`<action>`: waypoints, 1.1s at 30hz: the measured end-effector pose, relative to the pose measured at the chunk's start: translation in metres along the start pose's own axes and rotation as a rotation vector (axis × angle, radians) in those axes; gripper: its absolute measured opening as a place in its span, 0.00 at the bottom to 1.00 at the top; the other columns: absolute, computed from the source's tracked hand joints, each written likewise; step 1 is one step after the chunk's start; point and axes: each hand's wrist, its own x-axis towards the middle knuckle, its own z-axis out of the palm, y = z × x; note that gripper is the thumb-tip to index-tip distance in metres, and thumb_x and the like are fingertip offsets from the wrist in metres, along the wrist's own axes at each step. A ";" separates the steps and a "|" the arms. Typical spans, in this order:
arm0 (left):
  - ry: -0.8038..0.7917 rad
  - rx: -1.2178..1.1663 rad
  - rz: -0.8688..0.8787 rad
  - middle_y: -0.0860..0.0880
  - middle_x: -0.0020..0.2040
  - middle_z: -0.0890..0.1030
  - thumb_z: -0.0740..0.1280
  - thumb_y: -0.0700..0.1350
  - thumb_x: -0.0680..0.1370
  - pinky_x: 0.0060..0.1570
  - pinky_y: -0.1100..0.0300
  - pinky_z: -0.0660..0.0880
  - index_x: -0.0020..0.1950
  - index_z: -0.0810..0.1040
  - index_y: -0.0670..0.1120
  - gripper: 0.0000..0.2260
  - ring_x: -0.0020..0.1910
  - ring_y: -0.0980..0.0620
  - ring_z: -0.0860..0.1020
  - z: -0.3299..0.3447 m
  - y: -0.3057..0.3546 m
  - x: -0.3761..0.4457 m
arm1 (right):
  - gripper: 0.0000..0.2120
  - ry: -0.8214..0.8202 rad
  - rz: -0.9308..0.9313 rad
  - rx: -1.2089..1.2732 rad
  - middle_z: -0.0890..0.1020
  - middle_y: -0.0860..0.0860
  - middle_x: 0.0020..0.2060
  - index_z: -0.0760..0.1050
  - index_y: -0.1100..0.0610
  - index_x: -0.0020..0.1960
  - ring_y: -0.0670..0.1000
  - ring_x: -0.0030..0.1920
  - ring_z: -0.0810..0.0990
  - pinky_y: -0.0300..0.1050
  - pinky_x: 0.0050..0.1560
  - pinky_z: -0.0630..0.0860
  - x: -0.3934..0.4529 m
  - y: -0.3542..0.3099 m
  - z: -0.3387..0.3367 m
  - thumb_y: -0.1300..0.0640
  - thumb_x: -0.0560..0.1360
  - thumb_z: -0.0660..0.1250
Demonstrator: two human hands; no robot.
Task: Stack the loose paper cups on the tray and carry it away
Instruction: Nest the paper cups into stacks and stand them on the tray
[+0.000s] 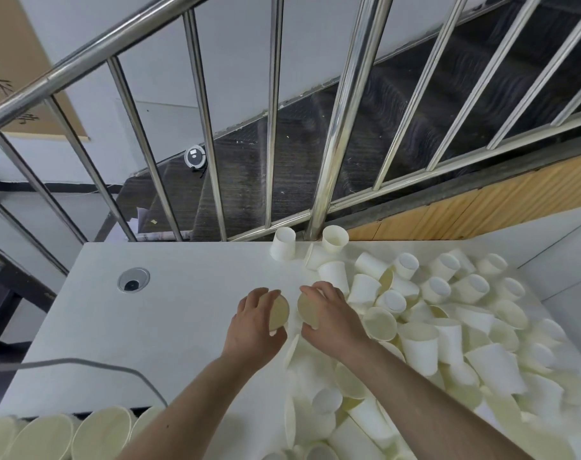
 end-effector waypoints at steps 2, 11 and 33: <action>0.031 -0.025 0.009 0.52 0.69 0.66 0.69 0.46 0.71 0.57 0.55 0.74 0.72 0.66 0.51 0.29 0.66 0.47 0.68 -0.008 0.004 -0.012 | 0.32 0.019 -0.020 -0.005 0.61 0.45 0.70 0.59 0.48 0.75 0.49 0.70 0.61 0.46 0.59 0.73 -0.012 -0.006 -0.006 0.55 0.73 0.66; 0.176 -0.123 0.044 0.54 0.67 0.68 0.70 0.44 0.71 0.57 0.59 0.70 0.70 0.68 0.51 0.28 0.63 0.49 0.69 -0.047 0.017 -0.095 | 0.32 0.087 -0.157 0.019 0.60 0.45 0.70 0.60 0.48 0.75 0.48 0.71 0.59 0.45 0.56 0.74 -0.086 -0.044 -0.016 0.56 0.73 0.65; 0.225 -0.030 -0.094 0.56 0.66 0.68 0.71 0.45 0.70 0.60 0.62 0.67 0.71 0.66 0.52 0.30 0.65 0.53 0.67 -0.122 -0.057 -0.278 | 0.31 -0.055 -0.379 0.058 0.63 0.46 0.68 0.60 0.49 0.75 0.49 0.69 0.62 0.45 0.59 0.73 -0.192 -0.180 0.051 0.54 0.73 0.65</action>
